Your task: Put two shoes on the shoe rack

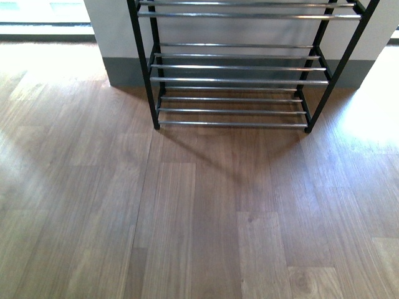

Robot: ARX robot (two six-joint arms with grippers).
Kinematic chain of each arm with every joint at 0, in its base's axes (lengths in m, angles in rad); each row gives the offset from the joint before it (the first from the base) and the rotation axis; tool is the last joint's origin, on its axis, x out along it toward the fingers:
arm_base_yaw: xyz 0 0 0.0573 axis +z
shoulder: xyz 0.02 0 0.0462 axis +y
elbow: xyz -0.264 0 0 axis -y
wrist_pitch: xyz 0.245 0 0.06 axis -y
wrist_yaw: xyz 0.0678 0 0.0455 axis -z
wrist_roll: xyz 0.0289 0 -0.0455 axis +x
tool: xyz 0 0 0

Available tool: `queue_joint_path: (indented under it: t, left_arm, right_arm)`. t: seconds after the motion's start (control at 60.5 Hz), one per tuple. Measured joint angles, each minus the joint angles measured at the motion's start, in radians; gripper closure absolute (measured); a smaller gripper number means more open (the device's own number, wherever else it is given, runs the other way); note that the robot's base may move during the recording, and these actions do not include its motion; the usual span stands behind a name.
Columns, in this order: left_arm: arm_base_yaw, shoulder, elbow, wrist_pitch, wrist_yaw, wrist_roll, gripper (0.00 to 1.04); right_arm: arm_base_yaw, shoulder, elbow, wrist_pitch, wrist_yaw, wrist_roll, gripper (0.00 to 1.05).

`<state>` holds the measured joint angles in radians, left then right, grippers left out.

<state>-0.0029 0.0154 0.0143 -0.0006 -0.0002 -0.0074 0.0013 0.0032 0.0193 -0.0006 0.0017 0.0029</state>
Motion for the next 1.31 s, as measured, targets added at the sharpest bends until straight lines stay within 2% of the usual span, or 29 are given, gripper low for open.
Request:
queue_joint_path:
  t: [1.306]
  left_arm:
    - [0.000, 0.000, 0.000, 0.000, 0.001, 0.000, 0.09]
  right_arm:
    - [0.000, 0.000, 0.000, 0.000, 0.000, 0.000, 0.09]
